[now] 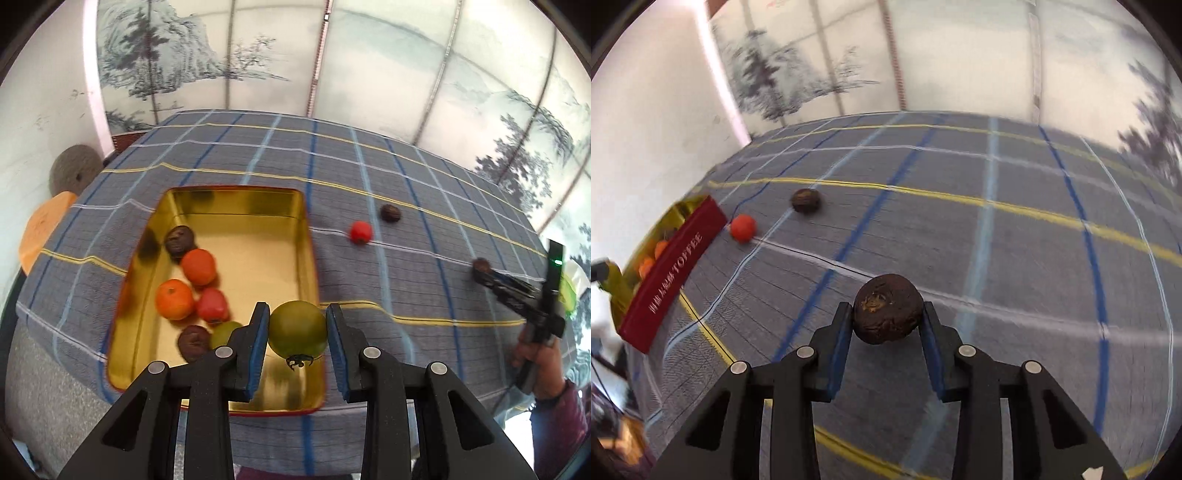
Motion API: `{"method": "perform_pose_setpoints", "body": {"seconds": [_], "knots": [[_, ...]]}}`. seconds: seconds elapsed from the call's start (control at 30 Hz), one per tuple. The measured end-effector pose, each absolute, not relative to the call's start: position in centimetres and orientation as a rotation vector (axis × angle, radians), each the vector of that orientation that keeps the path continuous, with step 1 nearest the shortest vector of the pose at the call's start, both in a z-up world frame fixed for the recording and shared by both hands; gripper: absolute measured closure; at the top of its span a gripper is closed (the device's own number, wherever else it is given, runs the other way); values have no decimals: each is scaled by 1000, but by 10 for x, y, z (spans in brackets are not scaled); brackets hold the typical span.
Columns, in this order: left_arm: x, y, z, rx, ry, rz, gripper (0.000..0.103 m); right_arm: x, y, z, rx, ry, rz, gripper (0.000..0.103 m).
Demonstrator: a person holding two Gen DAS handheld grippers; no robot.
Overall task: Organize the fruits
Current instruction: 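Lower the yellow-green fruit into the tin and open the left gripper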
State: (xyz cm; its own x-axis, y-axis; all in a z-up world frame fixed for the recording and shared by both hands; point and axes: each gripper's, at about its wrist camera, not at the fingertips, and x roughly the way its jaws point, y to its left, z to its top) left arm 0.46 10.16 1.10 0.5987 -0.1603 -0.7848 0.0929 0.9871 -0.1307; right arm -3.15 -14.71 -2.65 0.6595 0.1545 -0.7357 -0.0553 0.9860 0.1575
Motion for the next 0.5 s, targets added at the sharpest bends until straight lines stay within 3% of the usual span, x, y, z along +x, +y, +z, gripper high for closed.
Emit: {"method": "perform_pose_setpoints", "body": {"seconds": [0.5], "knots": [[76, 109, -21, -22, 946, -66, 68, -25, -158, -31, 161, 884, 101, 69]]}}
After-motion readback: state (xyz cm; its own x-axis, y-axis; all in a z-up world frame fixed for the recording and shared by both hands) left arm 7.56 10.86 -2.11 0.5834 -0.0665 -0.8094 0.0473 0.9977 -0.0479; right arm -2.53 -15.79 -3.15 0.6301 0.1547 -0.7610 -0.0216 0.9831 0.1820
